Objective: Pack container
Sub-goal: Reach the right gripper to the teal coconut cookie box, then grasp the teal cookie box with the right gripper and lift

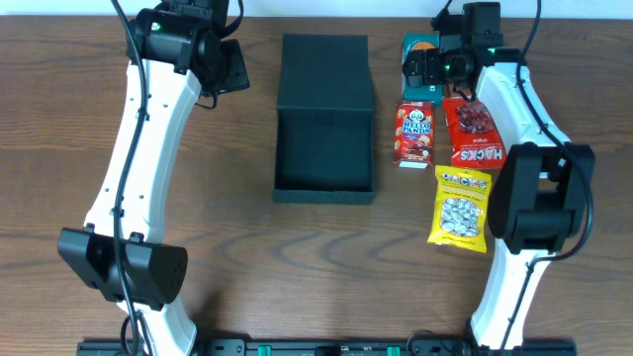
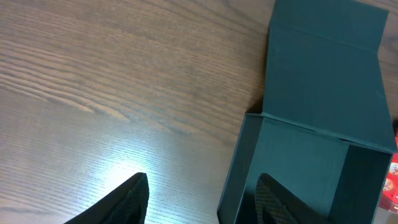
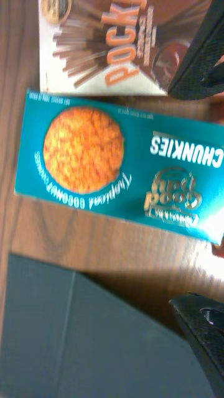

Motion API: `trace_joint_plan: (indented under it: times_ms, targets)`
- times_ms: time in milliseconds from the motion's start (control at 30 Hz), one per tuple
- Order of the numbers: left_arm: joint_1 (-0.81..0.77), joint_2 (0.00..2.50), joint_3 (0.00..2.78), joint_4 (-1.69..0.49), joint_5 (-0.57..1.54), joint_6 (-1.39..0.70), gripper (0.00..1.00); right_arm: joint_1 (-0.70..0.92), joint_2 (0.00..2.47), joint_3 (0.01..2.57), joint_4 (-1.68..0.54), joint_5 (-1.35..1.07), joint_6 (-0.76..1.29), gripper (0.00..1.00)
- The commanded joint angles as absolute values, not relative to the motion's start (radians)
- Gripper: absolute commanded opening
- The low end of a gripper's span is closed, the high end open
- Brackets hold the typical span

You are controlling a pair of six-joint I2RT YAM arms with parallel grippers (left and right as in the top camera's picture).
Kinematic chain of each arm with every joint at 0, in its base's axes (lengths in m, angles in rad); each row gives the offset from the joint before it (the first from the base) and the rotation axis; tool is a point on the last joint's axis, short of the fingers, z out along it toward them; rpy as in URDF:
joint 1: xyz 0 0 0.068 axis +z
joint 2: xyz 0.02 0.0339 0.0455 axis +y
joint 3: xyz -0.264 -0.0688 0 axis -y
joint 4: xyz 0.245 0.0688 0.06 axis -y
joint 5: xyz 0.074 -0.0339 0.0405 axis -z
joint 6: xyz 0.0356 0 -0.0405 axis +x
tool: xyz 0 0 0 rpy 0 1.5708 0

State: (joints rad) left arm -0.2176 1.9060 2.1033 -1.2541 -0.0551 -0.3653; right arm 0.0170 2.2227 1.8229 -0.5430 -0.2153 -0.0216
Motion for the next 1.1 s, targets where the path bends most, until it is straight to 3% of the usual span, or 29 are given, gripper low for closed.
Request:
trace_joint_plan:
  times_ms: [0,533,833,933,1067]
  targets:
    - [-0.212,1.913,2.108,-1.256,-0.059,-0.363,0.57,0.026,2.263,1.843,-0.521,-0.159,0.045,0.99]
    - [-0.212,1.913,2.108,-1.256,-0.059,-0.362,0.57,0.075,2.353,1.843,-0.455,-0.026,0.112,0.99]
    - [-0.212,1.913,2.108,-1.255,-0.059,-0.362,0.58,0.075,2.359,1.843,-0.454,-0.017,0.112,0.88]
    - [-0.212,1.913,2.108,-1.252,-0.059,-0.362,0.58,0.075,2.364,1.843,-0.455,-0.003,0.112,0.88]
    - [-0.211,1.913,2.108,-1.253,-0.065,-0.358,0.58,0.075,2.365,1.843,-0.454,-0.004,0.112,0.8]
